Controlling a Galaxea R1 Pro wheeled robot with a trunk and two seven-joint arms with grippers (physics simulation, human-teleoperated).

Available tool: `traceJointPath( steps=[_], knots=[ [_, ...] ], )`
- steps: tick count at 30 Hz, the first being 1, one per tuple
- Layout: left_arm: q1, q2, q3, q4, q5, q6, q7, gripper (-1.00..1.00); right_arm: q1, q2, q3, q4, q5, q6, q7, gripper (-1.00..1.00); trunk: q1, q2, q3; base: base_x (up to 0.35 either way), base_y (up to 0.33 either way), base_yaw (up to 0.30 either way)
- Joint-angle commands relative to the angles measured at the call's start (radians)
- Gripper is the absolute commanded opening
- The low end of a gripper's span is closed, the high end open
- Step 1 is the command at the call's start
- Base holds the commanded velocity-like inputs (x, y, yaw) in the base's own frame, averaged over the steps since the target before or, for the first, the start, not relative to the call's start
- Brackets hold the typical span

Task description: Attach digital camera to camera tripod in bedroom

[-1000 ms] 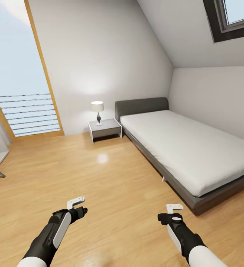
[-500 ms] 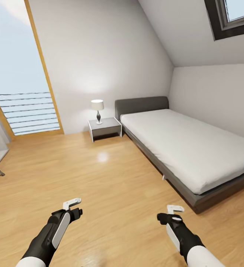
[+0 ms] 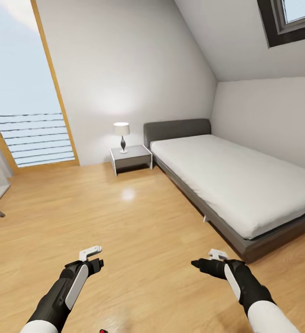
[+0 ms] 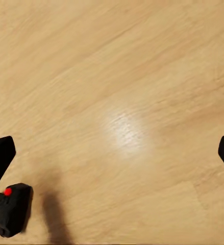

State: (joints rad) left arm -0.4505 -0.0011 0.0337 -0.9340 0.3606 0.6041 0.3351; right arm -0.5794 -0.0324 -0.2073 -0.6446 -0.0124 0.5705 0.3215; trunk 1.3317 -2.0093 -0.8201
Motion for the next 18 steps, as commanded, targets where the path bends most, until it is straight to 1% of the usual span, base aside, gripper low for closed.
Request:
traceJointPath(
  steps=[1,2,3,6,11,18],
  knots=[
    [0.0,0.0,0.0,-0.002,0.011,0.002,0.008,1.0,0.0,-0.003,-0.006,-0.007,0.006,0.016,0.033,1.0,0.004,-0.008,-0.004,0.0,0.0,0.0],
    [0.0,0.0,0.0,-0.002,0.011,0.002,0.007,1.0,0.0,-0.006,-0.013,-0.014,0.015,0.027,0.071,1.0,0.008,-0.015,-0.007,0.0,0.0,0.0],
    [0.0,-0.001,0.0,-0.003,0.012,0.001,0.007,1.0,0.0,-0.008,-0.02,-0.019,0.02,0.031,0.093,1.0,0.011,-0.022,-0.01,0.0,0.0,0.0],
    [0.0,-0.001,0.0,-0.005,0.012,0.001,0.007,1.0,0.0,-0.008,-0.036,-0.027,0.026,0.02,0.112,1.0,0.023,-0.043,-0.02,0.0,0.0,0.0],
    [0.0,-0.002,0.0,-0.006,0.013,0.002,0.008,1.0,0.0,-0.007,-0.049,-0.033,0.035,-0.006,0.115,1.0,0.042,-0.078,-0.036,0.0,0.0,0.0],
    [0.0,-0.003,0.0,0.004,0.012,0.004,0.008,1.0,0.0,-0.008,-0.048,-0.036,0.044,-0.018,0.119,1.0,0.069,-0.127,-0.057,0.0,0.0,0.0]
  ],
)
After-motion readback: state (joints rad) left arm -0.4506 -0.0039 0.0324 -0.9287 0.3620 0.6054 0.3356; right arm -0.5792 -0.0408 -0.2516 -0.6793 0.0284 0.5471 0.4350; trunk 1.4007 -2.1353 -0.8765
